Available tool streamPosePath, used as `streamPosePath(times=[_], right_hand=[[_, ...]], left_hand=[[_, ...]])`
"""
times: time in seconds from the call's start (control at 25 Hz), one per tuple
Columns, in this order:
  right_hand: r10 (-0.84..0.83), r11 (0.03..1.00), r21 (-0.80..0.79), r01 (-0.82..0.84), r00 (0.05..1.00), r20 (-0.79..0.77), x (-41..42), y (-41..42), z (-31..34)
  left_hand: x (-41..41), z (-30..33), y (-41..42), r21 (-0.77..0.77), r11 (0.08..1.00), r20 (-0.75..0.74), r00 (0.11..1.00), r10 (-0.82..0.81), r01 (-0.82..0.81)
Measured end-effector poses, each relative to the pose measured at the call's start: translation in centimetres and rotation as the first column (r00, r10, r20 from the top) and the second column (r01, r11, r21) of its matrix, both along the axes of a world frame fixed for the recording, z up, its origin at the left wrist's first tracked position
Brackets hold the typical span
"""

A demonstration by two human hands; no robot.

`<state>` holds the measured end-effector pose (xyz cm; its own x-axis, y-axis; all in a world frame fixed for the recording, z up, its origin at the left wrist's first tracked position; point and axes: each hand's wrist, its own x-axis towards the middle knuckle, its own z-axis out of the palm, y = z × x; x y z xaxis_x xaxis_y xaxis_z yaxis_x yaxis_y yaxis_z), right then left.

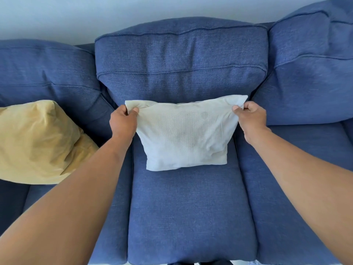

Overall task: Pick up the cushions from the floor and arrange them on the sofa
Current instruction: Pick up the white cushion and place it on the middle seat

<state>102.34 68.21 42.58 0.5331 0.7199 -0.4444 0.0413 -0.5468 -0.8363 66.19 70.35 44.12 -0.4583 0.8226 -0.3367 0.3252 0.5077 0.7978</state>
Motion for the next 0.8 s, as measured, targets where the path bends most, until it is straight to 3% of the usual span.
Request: streamPosePath(times=[0.2,0.44,0.64,0.8], right_hand=[[0.068,0.994,-0.093,-0.064,0.997,0.035,-0.4,-1.4,0.2],[0.147,0.986,-0.091,-0.14,0.987,0.071,-1.2,-6.2,3.4],[0.272,0.956,-0.138,-0.259,0.959,0.081,-1.9,-12.5,6.6],[0.31,0.943,-0.166,-0.288,0.942,0.125,-1.4,-18.0,8.3]], left_hand=[[0.0,0.6,-1.2,-0.124,0.992,-0.035,0.999,0.021,-0.025],[2.2,3.9,-7.3,-0.152,0.985,-0.131,0.986,-0.102,0.081],[5.8,5.5,-13.7,-0.213,0.93,-0.151,0.93,-0.334,0.299],[8.4,5.8,-17.6,-0.243,0.828,-0.126,0.829,-0.544,0.506]])
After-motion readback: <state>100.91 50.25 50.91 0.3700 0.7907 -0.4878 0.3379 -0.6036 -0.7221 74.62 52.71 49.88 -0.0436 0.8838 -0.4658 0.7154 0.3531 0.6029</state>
